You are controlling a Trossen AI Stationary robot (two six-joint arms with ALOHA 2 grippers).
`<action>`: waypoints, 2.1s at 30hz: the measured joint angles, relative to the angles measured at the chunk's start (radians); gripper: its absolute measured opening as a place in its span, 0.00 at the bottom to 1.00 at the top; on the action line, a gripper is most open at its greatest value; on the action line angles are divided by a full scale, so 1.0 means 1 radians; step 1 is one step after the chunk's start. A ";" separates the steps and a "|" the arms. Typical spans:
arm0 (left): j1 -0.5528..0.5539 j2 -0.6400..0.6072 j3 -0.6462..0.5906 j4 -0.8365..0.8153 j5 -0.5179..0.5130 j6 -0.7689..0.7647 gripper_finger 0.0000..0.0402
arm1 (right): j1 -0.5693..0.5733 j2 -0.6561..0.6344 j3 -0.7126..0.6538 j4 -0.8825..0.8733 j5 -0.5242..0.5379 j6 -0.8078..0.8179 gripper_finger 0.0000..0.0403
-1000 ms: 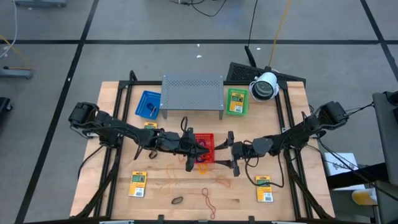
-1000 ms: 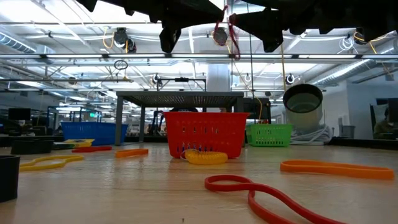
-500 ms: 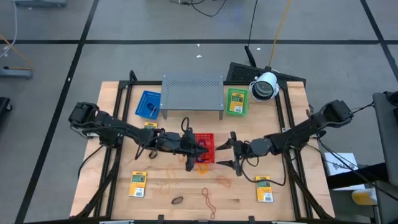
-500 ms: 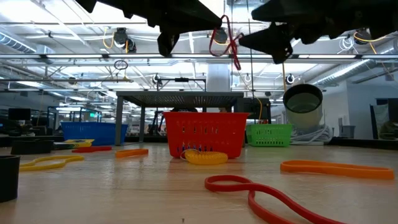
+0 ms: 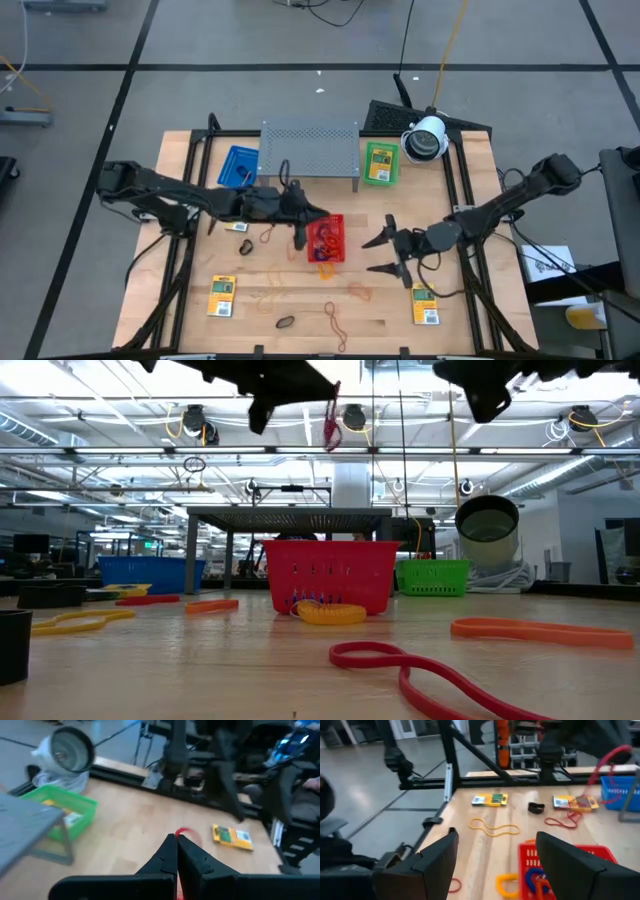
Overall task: Pick & Place Office Desk Supplies
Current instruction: Put the top right red rubber band into the blue basket
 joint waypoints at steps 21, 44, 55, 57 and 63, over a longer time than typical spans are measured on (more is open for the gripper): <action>0.110 -0.575 0.000 -0.784 -0.390 -0.091 0.00 | 0.020 -0.006 0.000 0.017 0.003 -0.050 0.64; 0.349 -0.637 0.000 -1.080 -0.469 -0.167 0.04 | 0.017 0.015 0.000 0.016 0.002 -0.080 0.64; 0.434 -0.637 0.000 -1.114 -0.470 -0.108 0.04 | 0.005 0.019 -0.001 0.028 0.003 -0.057 0.64; 0.444 -0.637 0.000 -1.115 -0.470 -0.105 0.04 | 0.005 0.019 -0.001 0.026 0.002 -0.057 0.64; 0.467 -0.637 0.000 -1.174 -0.470 -0.132 0.13 | 0.005 0.019 -0.001 0.027 0.003 -0.042 0.64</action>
